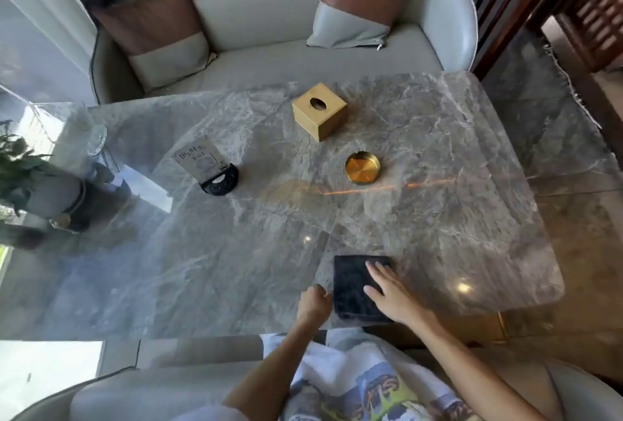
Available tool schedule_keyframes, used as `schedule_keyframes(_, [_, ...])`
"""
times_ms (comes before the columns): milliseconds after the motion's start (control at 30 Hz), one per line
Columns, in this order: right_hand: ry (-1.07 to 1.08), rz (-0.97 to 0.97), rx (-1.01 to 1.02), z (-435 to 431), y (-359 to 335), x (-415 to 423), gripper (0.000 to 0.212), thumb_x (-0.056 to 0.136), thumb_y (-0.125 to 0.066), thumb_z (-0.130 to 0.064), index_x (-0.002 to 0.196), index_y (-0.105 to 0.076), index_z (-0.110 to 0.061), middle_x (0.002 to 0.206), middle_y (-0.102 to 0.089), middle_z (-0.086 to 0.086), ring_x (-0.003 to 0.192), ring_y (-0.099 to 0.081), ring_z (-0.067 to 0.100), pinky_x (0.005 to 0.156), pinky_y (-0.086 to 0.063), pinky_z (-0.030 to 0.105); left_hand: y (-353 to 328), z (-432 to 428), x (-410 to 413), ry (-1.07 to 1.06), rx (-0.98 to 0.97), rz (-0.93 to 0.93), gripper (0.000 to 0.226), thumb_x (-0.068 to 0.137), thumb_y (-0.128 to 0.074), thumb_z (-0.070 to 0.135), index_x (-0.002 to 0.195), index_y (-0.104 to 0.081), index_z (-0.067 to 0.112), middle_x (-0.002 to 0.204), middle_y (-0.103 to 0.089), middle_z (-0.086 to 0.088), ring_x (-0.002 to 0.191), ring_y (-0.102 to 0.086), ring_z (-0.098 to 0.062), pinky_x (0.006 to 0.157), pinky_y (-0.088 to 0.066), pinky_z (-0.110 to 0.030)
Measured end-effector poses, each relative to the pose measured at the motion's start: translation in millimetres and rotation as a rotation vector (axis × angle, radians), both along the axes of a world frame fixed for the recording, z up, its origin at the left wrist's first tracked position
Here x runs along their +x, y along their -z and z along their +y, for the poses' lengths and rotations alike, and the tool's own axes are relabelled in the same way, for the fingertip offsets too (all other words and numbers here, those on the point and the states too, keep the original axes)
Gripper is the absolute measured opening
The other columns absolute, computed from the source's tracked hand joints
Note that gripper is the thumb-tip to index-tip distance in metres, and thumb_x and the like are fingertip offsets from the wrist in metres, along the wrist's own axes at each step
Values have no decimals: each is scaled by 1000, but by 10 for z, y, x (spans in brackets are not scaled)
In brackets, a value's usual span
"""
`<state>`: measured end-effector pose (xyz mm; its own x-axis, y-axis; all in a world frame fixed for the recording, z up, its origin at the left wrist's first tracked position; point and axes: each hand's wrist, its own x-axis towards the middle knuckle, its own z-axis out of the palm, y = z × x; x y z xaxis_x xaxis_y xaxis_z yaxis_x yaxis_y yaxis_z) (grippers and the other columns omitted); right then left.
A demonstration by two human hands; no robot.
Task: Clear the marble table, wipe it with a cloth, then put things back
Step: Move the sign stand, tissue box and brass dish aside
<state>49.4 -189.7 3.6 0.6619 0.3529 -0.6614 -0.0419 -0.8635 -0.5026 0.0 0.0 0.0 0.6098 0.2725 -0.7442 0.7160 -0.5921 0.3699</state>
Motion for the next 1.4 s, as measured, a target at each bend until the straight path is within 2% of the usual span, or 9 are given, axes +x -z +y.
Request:
schedule_keyframes(167, [-61, 106, -115, -89, 153, -181, 66, 101, -36, -45, 155, -4, -24, 164, 6, 0, 150, 9, 21, 121, -4, 40, 5, -249, -1, -69, -50, 27, 28, 92, -55, 25, 106, -61, 2, 110, -67, -17, 106, -61, -33, 80, -46, -34])
schedule_keyframes(467, [-225, 18, -219, -190, 240, -214, 66, 100, -31, -48, 155, -4, -23, 163, 10, 1, 150, 9, 22, 122, -3, 43, 104, -278, 54, -148, -80, 53, 29, 91, -55, 21, 114, -51, 4, 117, -63, -15, 107, -59, -31, 84, -46, -37])
schedule_keyframes(667, [-179, -97, -155, -46, -44, 111, 59, 101, -33, -46, 153, -21, -22, 160, -25, 1, 147, -22, 18, 120, -18, 35, -53, -28, 210, -94, -15, 17, 32, 92, -50, 28, 117, -54, 8, 119, -63, -12, 108, -60, -28, 87, -48, -36])
schedule_keyframes(800, [-108, -154, -85, 262, -412, 723, 56, 98, -40, -46, 150, -28, -30, 146, -50, 3, 130, -49, 26, 96, -42, 34, -336, 466, 568, -122, 97, -139, 31, 93, -51, 33, 116, -58, 13, 115, -67, -9, 105, -63, -27, 87, -52, -37])
schedule_keyframes(900, [-126, -205, -52, 708, -662, 1237, 58, 97, -40, -51, 150, -27, -32, 148, -47, 2, 132, -49, 26, 99, -44, 39, -662, 979, 828, -206, 193, -294, 31, 93, -52, 31, 118, -59, 14, 113, -69, -9, 104, -64, -27, 85, -53, -36])
schedule_keyframes(1033, [-255, -291, 24, 1547, -1069, 1759, 57, 97, -46, -45, 149, -31, -31, 145, -51, 5, 130, -50, 27, 99, -44, 41, -1010, 1775, 1032, -382, 252, -428, 28, 92, -54, 24, 112, -62, 6, 109, -70, -14, 103, -64, -31, 83, -51, -37])
schedule_keyframes(1200, [-447, -422, 88, 2755, -1541, 2157, 59, 97, -50, -38, 151, -28, -30, 146, -50, 6, 128, -51, 30, 96, -44, 40, -953, 2604, 1088, -841, 8, -391, 28, 84, -48, 12, 56, -48, 8, 60, -52, -16, 57, -50, -25, 58, -42, -32])
schedule_keyframes(1300, [-525, -458, 124, 3423, -1610, 2293, 63, 95, -57, -29, 151, -28, -28, 157, -32, -4, 139, -40, 23, 104, -40, 40, -767, 2942, 1162, -992, -133, -358, 31, 85, -43, 5, 55, -41, 13, 58, -45, -8, 50, -42, -19, 54, -36, -27])
schedule_keyframes(1400, [-592, -469, 97, 3995, -1533, 2384, 64, 91, -63, -24, 148, -33, -26, 156, -35, -2, 137, -42, 23, 107, -41, 44, -465, 3171, 1299, -1076, -324, -275, 32, 90, -36, 3, 62, -34, 17, 57, -38, -3, 43, -37, -13, 44, -29, -22])
